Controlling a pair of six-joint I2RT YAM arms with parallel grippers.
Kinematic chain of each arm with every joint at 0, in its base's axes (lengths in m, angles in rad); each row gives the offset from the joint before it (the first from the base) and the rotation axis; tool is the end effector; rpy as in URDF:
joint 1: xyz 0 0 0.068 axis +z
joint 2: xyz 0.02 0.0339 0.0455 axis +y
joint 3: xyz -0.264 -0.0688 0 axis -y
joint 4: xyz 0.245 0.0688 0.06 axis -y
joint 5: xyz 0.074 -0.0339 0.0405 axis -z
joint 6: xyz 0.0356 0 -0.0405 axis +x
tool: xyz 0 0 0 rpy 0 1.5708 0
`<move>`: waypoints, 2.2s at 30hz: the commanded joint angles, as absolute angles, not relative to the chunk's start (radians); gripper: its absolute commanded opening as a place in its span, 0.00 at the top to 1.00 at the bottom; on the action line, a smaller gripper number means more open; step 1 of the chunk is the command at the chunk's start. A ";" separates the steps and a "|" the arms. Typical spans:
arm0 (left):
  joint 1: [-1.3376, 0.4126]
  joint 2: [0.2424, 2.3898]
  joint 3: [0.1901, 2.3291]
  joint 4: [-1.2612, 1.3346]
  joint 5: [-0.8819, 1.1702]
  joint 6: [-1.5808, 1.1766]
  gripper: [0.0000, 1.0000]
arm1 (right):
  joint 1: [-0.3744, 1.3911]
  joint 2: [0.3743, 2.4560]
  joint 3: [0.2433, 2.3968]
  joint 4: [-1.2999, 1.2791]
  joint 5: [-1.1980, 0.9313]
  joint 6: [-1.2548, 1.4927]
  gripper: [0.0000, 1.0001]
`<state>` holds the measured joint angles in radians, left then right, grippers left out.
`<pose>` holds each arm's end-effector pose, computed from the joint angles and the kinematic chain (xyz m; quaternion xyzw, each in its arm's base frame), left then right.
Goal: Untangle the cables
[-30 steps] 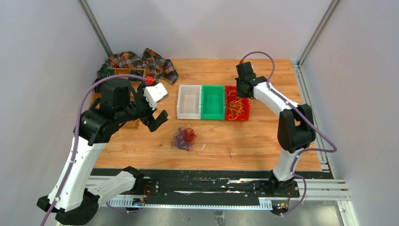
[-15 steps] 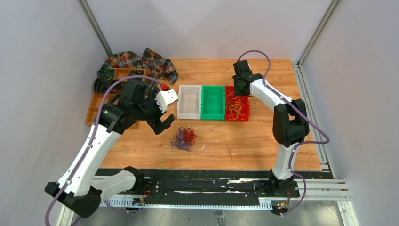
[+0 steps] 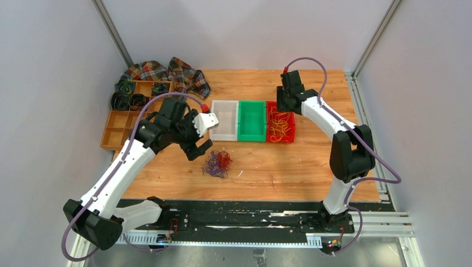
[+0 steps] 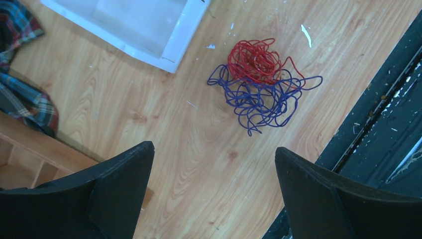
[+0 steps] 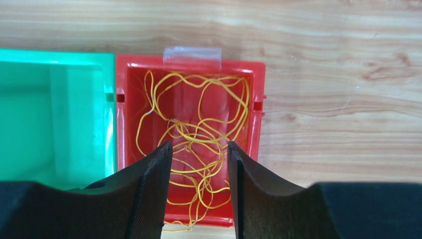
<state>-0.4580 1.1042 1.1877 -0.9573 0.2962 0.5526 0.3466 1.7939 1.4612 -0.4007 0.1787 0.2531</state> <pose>0.1835 -0.1021 0.3467 0.4941 0.7890 -0.1226 0.3439 0.3883 0.1335 0.2747 -0.0063 0.9107 0.0417 0.4110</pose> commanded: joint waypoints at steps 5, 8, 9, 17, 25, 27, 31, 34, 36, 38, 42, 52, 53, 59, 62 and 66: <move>-0.463 1.189 1.063 -0.782 0.314 0.590 0.10 | 0.347 1.658 1.340 -0.385 0.083 0.327 0.57; -0.464 1.252 1.042 -0.735 0.332 0.602 0.18 | 0.375 1.526 1.260 -0.356 0.089 0.347 0.59; -0.463 1.274 1.043 -0.726 0.343 0.607 0.21 | 0.391 1.494 1.229 -0.344 0.087 0.352 0.60; -0.465 1.398 1.052 -0.723 0.464 0.781 0.33 | 0.512 1.282 1.009 -0.300 0.081 0.421 0.68; -0.469 1.468 1.048 -0.787 0.522 1.007 0.33 | 0.511 1.142 0.847 -0.264 -0.082 0.536 0.70; -0.469 1.480 1.034 -0.787 0.525 1.056 0.33 | 0.512 1.123 0.809 -0.267 -0.115 0.558 0.71; -0.471 1.499 1.020 -0.760 0.494 1.095 0.41 | 0.512 1.078 0.768 -0.265 -0.112 0.572 0.72; -0.472 1.497 1.020 -0.721 0.477 1.075 0.61 | 0.512 1.063 0.759 -0.256 -0.117 0.579 0.75; -0.476 1.486 1.018 -0.686 0.463 1.032 0.77 | 0.512 1.057 0.746 -0.231 -0.126 0.596 0.77; -0.478 1.471 1.026 -0.681 0.467 0.991 0.83 | 0.517 1.054 0.736 -0.199 -0.134 0.612 0.78; -0.477 1.400 1.039 -0.718 0.496 0.922 0.92 | 0.539 1.071 0.749 -0.166 -0.132 0.605 0.78; -0.477 1.152 1.137 -0.934 0.458 0.750 0.99 | 0.733 1.175 0.872 -0.062 -0.098 0.509 0.67; -0.477 1.137 1.156 -0.947 0.450 0.735 0.99 | 0.765 1.182 0.889 -0.051 -0.091 0.488 0.63; -0.477 1.092 1.317 -1.022 0.439 0.639 0.99 | 0.911 1.219 0.964 0.076 -0.102 0.429 0.28; -0.477 1.068 1.371 -1.045 0.451 0.610 0.99 | 0.954 1.249 1.008 0.118 -0.096 0.408 0.26; -0.477 1.034 1.405 -1.064 0.445 0.590 1.00 | 0.979 1.304 1.065 0.151 -0.125 0.393 0.25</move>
<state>-0.4690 1.0702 1.3590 -1.0119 0.4423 0.6418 0.9501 1.2594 1.0012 0.0692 -0.1059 0.4355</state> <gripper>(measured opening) 0.018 0.745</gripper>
